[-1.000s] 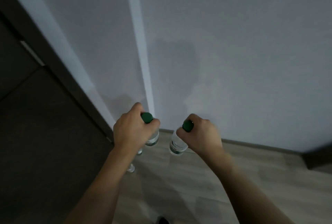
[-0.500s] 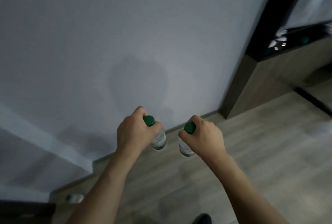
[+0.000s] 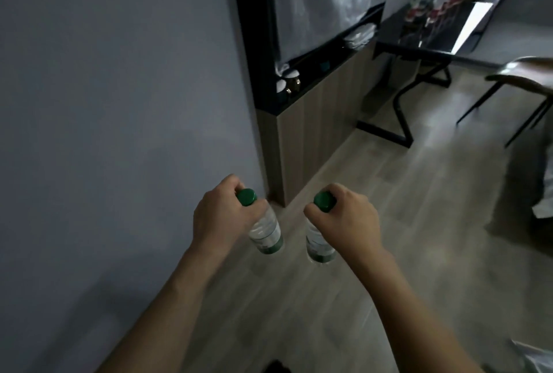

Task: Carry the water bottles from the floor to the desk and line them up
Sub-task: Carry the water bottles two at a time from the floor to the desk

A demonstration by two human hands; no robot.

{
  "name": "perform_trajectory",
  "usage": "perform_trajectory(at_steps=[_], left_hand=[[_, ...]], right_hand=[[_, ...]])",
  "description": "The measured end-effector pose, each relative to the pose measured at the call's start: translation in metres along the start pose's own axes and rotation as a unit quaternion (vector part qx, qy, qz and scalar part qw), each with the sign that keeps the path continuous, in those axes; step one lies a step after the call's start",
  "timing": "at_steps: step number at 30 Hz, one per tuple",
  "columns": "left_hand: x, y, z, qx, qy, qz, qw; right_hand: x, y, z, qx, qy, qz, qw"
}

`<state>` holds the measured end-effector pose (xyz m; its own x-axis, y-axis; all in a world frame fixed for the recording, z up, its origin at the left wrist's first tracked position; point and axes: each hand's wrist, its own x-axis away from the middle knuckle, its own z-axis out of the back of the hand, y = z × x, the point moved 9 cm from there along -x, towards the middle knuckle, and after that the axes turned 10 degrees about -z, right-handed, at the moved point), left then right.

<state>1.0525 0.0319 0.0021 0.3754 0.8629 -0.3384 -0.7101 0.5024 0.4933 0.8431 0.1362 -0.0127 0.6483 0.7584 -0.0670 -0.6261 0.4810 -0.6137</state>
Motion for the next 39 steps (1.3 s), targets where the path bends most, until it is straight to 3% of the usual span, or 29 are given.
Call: perform_trajectory(at_steps=[7, 14, 24, 33, 39], left_hand=[[-0.099, 0.063, -0.093, 0.048, -0.047, -0.043, 0.997], [-0.219, 0.098, -0.185, 0.1, -0.076, -0.061, 0.99], [-0.403, 0.171, -0.271, 0.137, -0.103, -0.089, 0.981], [-0.517, 0.22, -0.362, 0.127, -0.115, -0.069, 0.983], [-0.603, 0.268, -0.41, 0.111, -0.096, -0.066, 0.987]], right_hand=[[-0.1, 0.07, 0.031, -0.019, 0.049, -0.075, 0.996], [-0.233, 0.11, 0.038, -0.025, 0.05, -0.107, 0.993], [-0.422, 0.141, 0.087, -0.019, 0.092, -0.125, 0.988], [-0.574, 0.207, 0.084, -0.013, 0.045, -0.143, 0.989], [-0.682, 0.225, 0.11, -0.02, 0.043, -0.093, 0.995]])
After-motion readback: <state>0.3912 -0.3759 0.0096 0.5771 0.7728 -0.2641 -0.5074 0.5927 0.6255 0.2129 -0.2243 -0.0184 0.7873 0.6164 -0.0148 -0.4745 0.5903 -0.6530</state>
